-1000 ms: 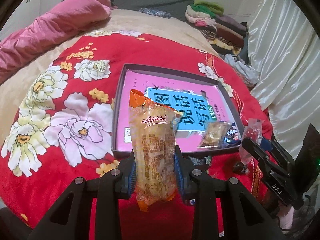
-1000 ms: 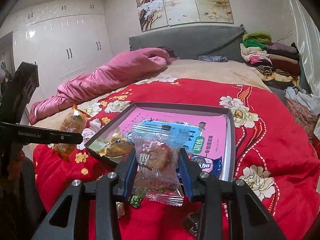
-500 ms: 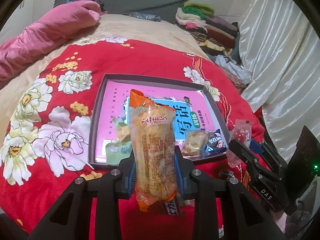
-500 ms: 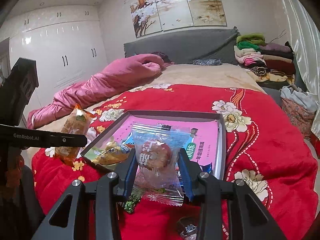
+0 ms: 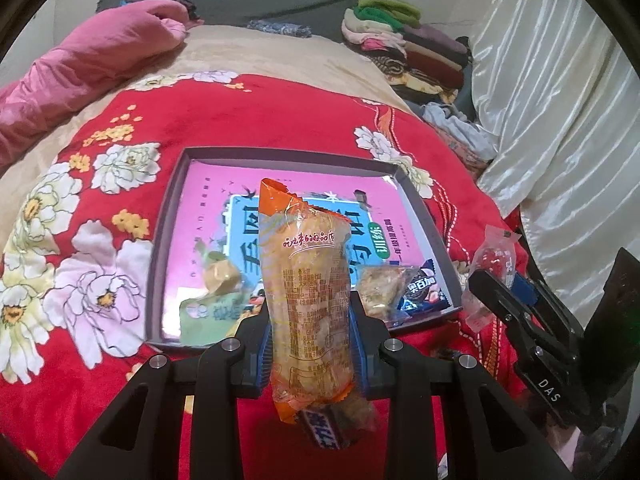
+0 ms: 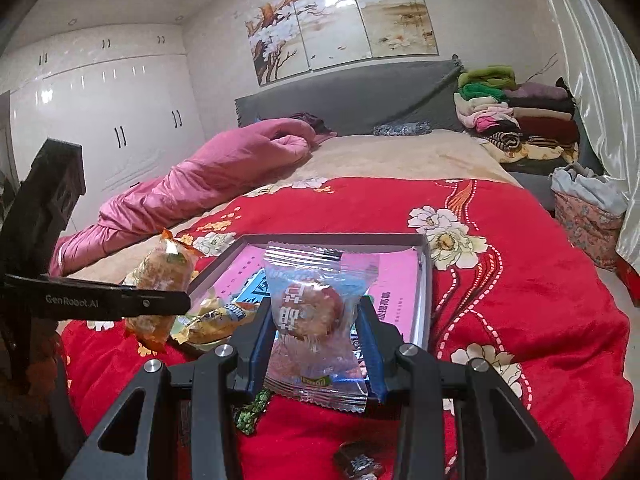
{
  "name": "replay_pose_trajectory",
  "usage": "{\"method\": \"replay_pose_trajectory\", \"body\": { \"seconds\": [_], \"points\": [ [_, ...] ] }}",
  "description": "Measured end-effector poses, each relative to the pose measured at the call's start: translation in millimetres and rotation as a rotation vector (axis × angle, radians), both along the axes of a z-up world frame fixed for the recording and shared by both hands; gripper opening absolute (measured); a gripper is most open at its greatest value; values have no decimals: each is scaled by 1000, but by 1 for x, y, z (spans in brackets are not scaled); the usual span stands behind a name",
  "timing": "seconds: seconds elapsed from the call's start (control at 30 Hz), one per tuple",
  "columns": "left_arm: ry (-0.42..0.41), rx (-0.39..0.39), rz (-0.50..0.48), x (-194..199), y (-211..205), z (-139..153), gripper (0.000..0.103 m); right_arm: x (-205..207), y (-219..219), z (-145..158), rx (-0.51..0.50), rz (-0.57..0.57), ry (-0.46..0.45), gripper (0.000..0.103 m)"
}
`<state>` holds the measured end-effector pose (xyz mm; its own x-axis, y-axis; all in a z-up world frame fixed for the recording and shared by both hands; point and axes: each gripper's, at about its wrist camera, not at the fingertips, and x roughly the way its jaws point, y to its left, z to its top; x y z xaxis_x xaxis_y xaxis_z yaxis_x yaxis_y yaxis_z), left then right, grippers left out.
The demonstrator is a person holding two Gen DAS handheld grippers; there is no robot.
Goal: Organize snacks
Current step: 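Lift both held bags and carry them over the pink tray, then lower the bread bag with the left tool while the right tool lowers the pastry bag into the tray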
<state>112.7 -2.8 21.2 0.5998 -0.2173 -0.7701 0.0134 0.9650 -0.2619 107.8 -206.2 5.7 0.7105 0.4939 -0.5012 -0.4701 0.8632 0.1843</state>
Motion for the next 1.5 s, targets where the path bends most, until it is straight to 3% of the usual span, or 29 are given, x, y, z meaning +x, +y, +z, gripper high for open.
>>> {"method": "replay_pose_trajectory", "body": {
  "seconds": [0.7, 1.5],
  "points": [
    [61, 34, -65, 30, -18, -40, 33, 15, -13, -8, 4, -94, 39, 41],
    [78, 46, -49, 42, -11, -54, 29, 35, -15, -20, 5, -124, 88, 41]
  ]
}}
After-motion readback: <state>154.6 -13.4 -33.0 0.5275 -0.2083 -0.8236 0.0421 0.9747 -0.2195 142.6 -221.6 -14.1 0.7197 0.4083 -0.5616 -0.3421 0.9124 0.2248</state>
